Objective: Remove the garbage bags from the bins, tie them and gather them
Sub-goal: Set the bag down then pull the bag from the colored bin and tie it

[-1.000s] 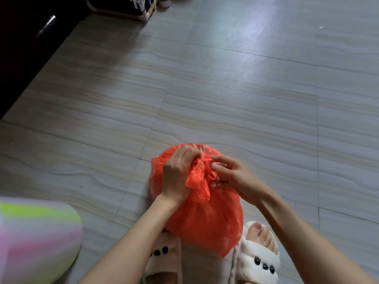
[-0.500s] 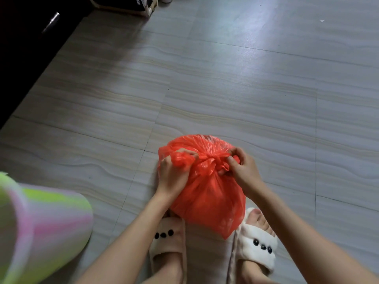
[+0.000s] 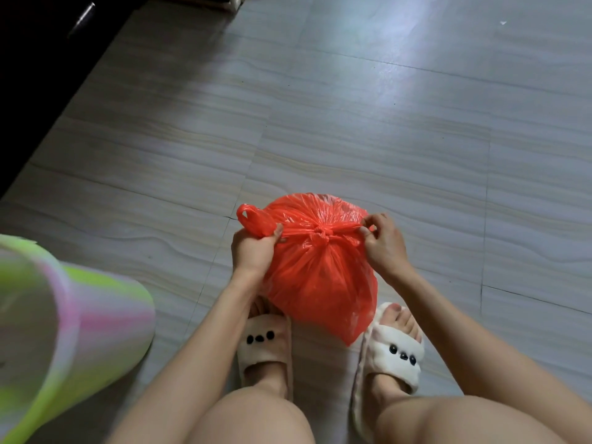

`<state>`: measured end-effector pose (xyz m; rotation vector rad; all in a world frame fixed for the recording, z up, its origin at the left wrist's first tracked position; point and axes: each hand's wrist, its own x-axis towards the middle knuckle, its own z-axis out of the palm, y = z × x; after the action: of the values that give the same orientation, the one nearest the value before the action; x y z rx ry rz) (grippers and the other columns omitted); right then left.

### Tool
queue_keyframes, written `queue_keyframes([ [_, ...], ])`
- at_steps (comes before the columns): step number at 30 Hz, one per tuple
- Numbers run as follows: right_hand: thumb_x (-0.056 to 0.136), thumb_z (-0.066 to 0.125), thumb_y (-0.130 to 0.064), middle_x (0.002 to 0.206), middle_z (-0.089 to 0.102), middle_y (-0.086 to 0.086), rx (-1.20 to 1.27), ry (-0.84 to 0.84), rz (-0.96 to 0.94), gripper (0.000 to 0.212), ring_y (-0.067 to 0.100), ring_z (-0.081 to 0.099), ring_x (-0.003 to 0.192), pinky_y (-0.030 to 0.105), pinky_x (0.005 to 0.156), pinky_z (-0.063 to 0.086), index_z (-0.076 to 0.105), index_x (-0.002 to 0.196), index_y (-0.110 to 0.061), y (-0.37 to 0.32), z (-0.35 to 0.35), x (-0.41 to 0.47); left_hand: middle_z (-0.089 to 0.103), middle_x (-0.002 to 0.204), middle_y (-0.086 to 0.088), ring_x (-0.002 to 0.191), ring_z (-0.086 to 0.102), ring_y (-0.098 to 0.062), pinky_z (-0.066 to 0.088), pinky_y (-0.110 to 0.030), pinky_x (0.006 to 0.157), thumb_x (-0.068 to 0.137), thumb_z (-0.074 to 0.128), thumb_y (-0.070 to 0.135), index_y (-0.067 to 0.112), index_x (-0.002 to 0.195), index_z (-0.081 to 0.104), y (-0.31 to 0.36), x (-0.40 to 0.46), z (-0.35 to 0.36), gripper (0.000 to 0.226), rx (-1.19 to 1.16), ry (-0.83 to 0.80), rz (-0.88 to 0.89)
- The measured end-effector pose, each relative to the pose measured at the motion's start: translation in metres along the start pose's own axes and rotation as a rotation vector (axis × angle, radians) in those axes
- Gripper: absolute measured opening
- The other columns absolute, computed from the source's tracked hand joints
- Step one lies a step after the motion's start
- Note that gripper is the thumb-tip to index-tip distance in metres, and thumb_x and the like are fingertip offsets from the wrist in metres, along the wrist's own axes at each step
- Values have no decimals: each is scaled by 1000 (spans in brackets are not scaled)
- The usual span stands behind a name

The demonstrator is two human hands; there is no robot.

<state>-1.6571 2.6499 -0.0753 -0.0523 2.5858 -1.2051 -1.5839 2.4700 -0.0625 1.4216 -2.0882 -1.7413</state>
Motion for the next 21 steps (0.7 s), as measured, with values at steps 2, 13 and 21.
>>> queue_keyframes([
  [2, 85, 55, -3, 94, 56, 17, -3, -14, 11, 8, 27, 52, 86, 19, 64, 25, 60, 89, 2, 0, -3, -2, 67, 79, 0, 81, 64, -20, 48, -27, 77, 77, 72, 22, 19, 71, 67, 1, -2, -1, 9, 10, -20, -1],
  [13, 79, 53, -55, 137, 40, 6, -696, -370, -621, 69, 31, 37, 123, 45, 95, 39, 28, 139, -33, -35, -10, -6, 38, 136, -17, 126, 38, -31, 33, -43, 102, 68, 77, 23, 16, 139, 26, 24, 4, -22, 88, 229, 295, 190],
  [21, 75, 52, -17, 107, 53, 8, -543, -487, -573, 40, 30, 49, 93, 40, 75, 40, 52, 115, -15, -27, 8, 17, 64, 116, 5, 117, 51, -16, 32, -35, 101, 87, 57, 28, 23, 107, 64, 15, 28, 30, 22, 749, -233, 571],
])
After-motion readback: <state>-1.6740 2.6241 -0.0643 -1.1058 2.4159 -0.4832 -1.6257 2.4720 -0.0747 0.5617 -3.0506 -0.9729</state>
